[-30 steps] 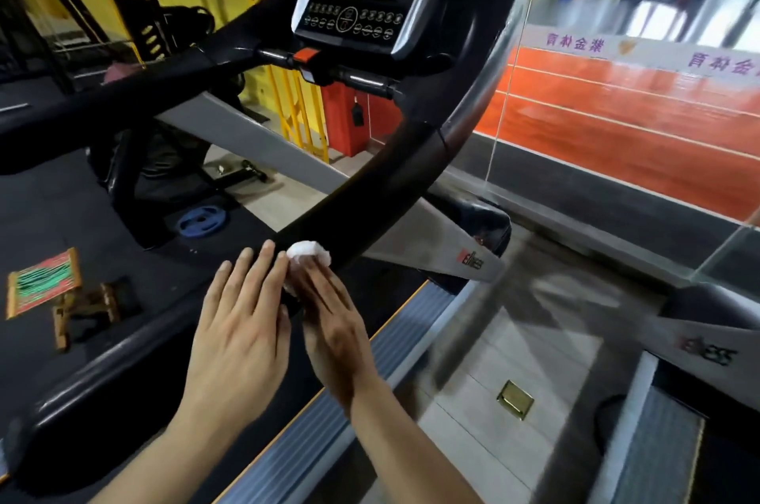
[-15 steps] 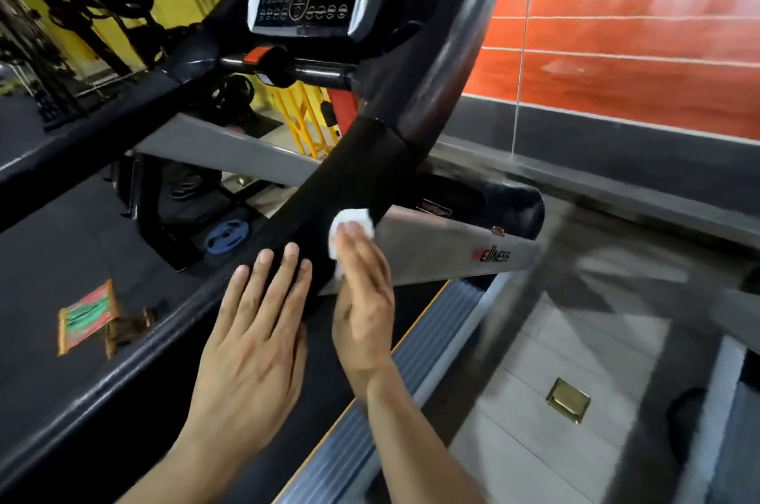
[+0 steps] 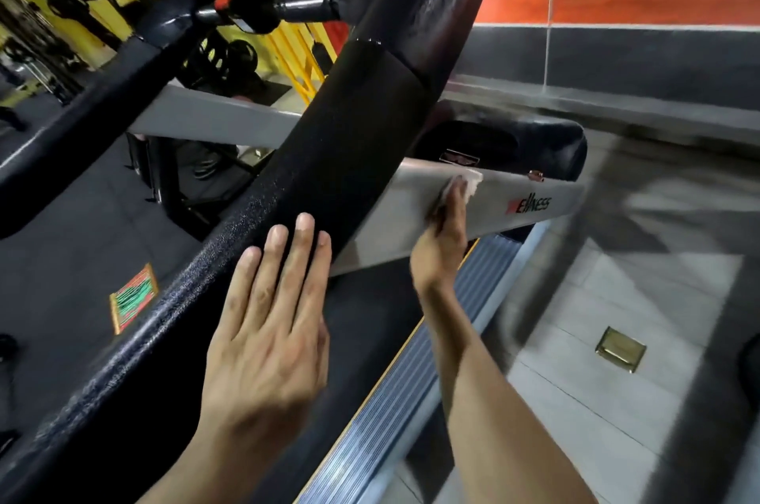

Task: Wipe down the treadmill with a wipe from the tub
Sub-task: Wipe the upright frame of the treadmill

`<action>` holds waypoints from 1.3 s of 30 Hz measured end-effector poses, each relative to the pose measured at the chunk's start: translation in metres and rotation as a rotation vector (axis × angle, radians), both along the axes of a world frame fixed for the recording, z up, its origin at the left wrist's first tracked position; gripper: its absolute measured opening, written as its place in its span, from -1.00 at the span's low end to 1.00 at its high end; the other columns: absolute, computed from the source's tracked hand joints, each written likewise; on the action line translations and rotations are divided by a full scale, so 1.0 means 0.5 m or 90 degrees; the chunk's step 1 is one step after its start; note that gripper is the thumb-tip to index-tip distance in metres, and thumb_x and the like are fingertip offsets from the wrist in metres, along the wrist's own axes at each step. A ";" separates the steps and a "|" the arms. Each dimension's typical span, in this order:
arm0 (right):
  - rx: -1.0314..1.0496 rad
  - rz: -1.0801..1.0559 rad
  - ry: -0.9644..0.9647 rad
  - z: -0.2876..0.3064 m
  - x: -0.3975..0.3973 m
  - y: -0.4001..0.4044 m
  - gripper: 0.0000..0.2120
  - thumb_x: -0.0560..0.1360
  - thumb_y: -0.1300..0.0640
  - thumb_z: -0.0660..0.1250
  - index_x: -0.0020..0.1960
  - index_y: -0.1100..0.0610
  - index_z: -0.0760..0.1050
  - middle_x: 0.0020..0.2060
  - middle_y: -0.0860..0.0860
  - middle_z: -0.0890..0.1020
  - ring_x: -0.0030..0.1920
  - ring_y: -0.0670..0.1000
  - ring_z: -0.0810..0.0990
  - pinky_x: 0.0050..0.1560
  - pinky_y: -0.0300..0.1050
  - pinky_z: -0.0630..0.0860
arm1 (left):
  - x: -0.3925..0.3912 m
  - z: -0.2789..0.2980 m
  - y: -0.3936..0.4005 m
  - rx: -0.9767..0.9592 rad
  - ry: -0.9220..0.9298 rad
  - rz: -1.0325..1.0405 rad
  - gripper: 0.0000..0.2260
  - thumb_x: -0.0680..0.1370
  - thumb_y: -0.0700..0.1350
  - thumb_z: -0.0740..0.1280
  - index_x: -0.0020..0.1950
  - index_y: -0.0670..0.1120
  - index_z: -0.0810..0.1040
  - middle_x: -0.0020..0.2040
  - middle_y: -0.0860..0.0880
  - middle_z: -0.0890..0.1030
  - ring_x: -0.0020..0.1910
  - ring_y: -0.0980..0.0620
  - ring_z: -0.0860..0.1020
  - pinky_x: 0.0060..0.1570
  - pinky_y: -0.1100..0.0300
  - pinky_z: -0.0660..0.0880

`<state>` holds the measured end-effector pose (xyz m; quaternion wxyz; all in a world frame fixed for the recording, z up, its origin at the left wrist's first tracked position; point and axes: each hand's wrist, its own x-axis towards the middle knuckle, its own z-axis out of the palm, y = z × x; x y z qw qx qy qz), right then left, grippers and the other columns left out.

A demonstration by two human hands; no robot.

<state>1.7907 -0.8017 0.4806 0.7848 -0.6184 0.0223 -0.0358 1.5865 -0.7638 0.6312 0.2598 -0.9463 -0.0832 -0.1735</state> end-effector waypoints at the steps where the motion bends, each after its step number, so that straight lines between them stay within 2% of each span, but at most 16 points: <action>1: -0.025 0.001 -0.075 0.025 -0.037 0.013 -0.51 0.65 0.28 0.08 0.59 0.18 0.23 0.57 0.06 0.27 0.58 0.02 0.22 0.60 0.08 0.14 | -0.001 0.001 -0.002 -0.002 -0.005 -0.001 -0.38 0.58 -0.17 0.18 0.64 -0.21 0.14 0.66 -0.17 0.09 0.65 -0.13 0.06 0.62 -0.09 -0.02; 3: -0.033 0.004 -0.250 0.074 -0.117 0.036 -0.53 0.65 0.24 0.03 0.55 0.31 0.25 0.54 0.16 0.31 0.57 0.13 0.24 0.57 0.09 0.19 | -0.001 0.003 -0.007 -0.003 -0.014 -0.008 -0.41 0.60 -0.17 0.18 0.63 -0.22 0.16 0.65 -0.18 0.11 0.64 -0.15 0.08 0.61 -0.11 0.03; 6: -0.100 0.016 -0.346 0.065 -0.146 0.035 -0.57 0.68 0.26 0.04 0.52 0.32 0.28 0.53 0.17 0.32 0.57 0.13 0.25 0.55 0.13 0.24 | 0.000 0.005 -0.008 -0.022 -0.019 -0.019 -0.41 0.60 -0.18 0.19 0.62 -0.24 0.17 0.65 -0.18 0.13 0.64 -0.16 0.09 0.61 -0.13 0.04; 9: -0.117 0.007 -0.165 0.010 -0.059 0.021 -0.51 0.67 0.23 0.06 0.60 0.13 0.18 0.58 0.05 0.24 0.59 -0.03 0.19 0.56 0.13 0.21 | 0.000 0.005 -0.005 -0.038 -0.021 -0.020 -0.40 0.57 -0.19 0.20 0.62 -0.23 0.19 0.65 -0.16 0.15 0.64 -0.14 0.08 0.61 -0.11 0.00; 12: -0.001 -0.023 -0.116 0.060 -0.078 0.024 -0.56 0.71 0.32 0.03 0.58 0.30 0.15 0.60 0.17 0.13 0.56 -0.17 0.19 0.54 -0.18 0.20 | -0.003 -0.004 -0.004 -0.046 -0.017 -0.023 -0.37 0.54 -0.20 0.22 0.61 -0.24 0.21 0.64 -0.16 0.16 0.64 -0.14 0.08 0.62 -0.09 -0.04; 14: -0.017 0.022 -0.212 0.088 -0.176 0.037 -0.55 0.73 0.12 -0.02 0.55 0.31 0.18 0.56 0.21 0.18 0.56 -0.17 0.19 0.53 -0.28 0.13 | -0.007 -0.011 -0.006 -0.055 -0.010 -0.024 -0.37 0.53 -0.20 0.23 0.61 -0.25 0.21 0.64 -0.17 0.16 0.64 -0.15 0.08 0.62 -0.09 -0.04; 15: -0.036 0.040 -0.282 0.089 -0.224 0.046 -0.48 0.71 -0.04 -0.03 0.53 0.29 0.21 0.53 0.20 0.24 0.57 -0.07 0.20 0.55 -0.23 0.11 | -0.009 -0.015 -0.009 -0.058 -0.008 -0.024 -0.37 0.53 -0.21 0.23 0.61 -0.25 0.21 0.64 -0.18 0.15 0.64 -0.15 0.08 0.61 -0.10 -0.04; 17: -0.047 0.136 -0.267 0.074 -0.279 0.063 -0.38 0.69 -0.19 0.04 0.52 0.26 0.28 0.53 0.13 0.32 0.57 0.18 0.24 0.58 -0.03 0.16 | -0.012 -0.020 -0.014 -0.060 -0.003 -0.022 -0.39 0.55 -0.21 0.21 0.61 -0.25 0.19 0.65 -0.19 0.14 0.64 -0.17 0.07 0.61 -0.13 -0.02; 19: -0.115 0.050 -0.286 0.038 -0.241 0.075 -0.56 0.70 0.16 0.14 0.53 0.30 0.27 0.53 0.17 0.30 0.55 0.24 0.28 0.56 0.13 0.22 | -0.011 -0.024 -0.020 -0.054 -0.006 -0.019 -0.41 0.57 -0.23 0.20 0.61 -0.26 0.20 0.64 -0.20 0.14 0.64 -0.19 0.08 0.60 -0.16 0.01; 20: -0.127 -0.008 -0.277 0.008 -0.201 0.078 -0.54 0.65 0.32 0.15 0.54 0.33 0.23 0.54 0.20 0.28 0.56 0.23 0.26 0.55 0.20 0.21 | -0.009 -0.026 -0.023 -0.051 -0.010 -0.015 -0.42 0.57 -0.24 0.20 0.60 -0.26 0.21 0.64 -0.20 0.15 0.64 -0.19 0.09 0.60 -0.17 0.03; 23: -0.052 -0.059 -0.116 -0.059 -0.074 0.042 -0.50 0.65 0.30 0.04 0.58 0.32 0.14 0.60 0.15 0.19 0.61 0.15 0.14 0.53 0.35 0.15 | 0.002 -0.046 -0.035 -0.074 -0.007 -0.023 -0.42 0.55 -0.27 0.21 0.59 -0.26 0.24 0.63 -0.19 0.19 0.63 -0.18 0.11 0.60 -0.14 0.05; 25: -0.032 -0.017 -0.067 -0.053 -0.040 0.022 -0.51 0.68 0.24 0.02 0.60 0.29 0.13 0.61 0.10 0.17 0.62 0.09 0.10 0.55 0.33 0.13 | 0.012 -0.070 -0.042 -0.106 0.029 -0.045 -0.39 0.52 -0.29 0.23 0.59 -0.26 0.25 0.63 -0.18 0.19 0.63 -0.16 0.11 0.60 -0.11 0.05; 30: -0.113 0.143 -0.376 0.086 -0.042 -0.027 -0.55 0.69 0.22 0.02 0.57 0.23 0.25 0.57 -0.03 0.19 0.61 0.03 0.15 0.59 0.06 0.14 | 0.046 -0.118 -0.031 -0.159 0.078 -0.032 -0.31 0.43 -0.32 0.27 0.58 -0.30 0.24 0.63 -0.22 0.18 0.63 -0.18 0.11 0.58 -0.11 0.11; 32: -0.180 0.164 -0.423 0.078 0.018 -0.051 -0.55 0.65 0.26 0.04 0.53 0.20 0.33 0.53 -0.01 0.30 0.57 0.03 0.24 0.58 0.03 0.18 | 0.059 -0.126 -0.030 -0.150 0.100 -0.007 -0.30 0.41 -0.31 0.28 0.57 -0.30 0.26 0.62 -0.23 0.21 0.63 -0.18 0.12 0.58 -0.10 0.12; 37: -0.296 0.175 -0.212 -0.027 0.195 -0.102 -0.54 0.59 0.15 0.02 0.41 0.11 0.47 0.37 0.03 0.52 0.39 0.07 0.45 0.46 -0.03 0.33 | 0.096 -0.140 -0.036 -0.125 0.113 -0.012 -0.38 0.45 -0.29 0.18 0.55 -0.30 0.32 0.59 -0.23 0.29 0.59 -0.20 0.23 0.59 -0.07 0.08; 39: -0.305 0.190 -0.147 -0.029 0.217 -0.107 -0.57 0.57 0.21 0.05 0.36 0.15 0.50 0.31 0.08 0.55 0.35 0.13 0.48 0.42 -0.13 0.34 | 0.112 -0.141 -0.038 -0.135 0.105 -0.012 -0.39 0.46 -0.25 0.12 0.54 -0.30 0.33 0.57 -0.23 0.31 0.58 -0.20 0.25 0.57 -0.07 0.10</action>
